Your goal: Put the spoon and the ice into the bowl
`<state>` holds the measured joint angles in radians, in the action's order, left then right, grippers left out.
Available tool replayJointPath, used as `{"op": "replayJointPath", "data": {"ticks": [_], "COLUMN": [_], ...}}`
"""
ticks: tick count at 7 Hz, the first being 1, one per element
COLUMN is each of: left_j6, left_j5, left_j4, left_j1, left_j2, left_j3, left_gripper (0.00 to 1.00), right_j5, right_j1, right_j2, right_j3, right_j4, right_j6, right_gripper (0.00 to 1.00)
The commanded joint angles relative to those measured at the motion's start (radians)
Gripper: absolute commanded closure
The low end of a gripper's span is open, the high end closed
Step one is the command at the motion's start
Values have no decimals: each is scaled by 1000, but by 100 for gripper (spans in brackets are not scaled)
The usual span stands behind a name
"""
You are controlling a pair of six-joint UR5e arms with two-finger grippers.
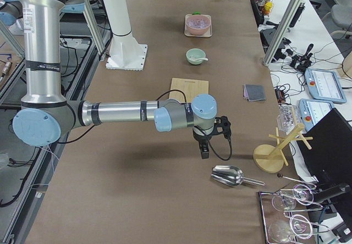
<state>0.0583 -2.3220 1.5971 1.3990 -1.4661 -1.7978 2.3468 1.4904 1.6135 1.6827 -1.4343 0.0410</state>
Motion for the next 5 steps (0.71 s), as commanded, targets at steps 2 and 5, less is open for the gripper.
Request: {"op": "replayJointPath", "data": {"ticks": [2, 5], "left_j6": [0, 0], "left_j5": [-2, -4], "left_j4": [0, -5], "left_j1": [2, 2], "left_j2": [1, 3], "left_j3": [-1, -12], "left_gripper": [1, 1], "right_j5": [-44, -32], "right_j1": [-1, 4], "right_j2": [2, 6], "right_j3": [0, 0], "right_j4": [-62, -75], "right_j6": [-91, -116], "right_gripper": [0, 0]}}
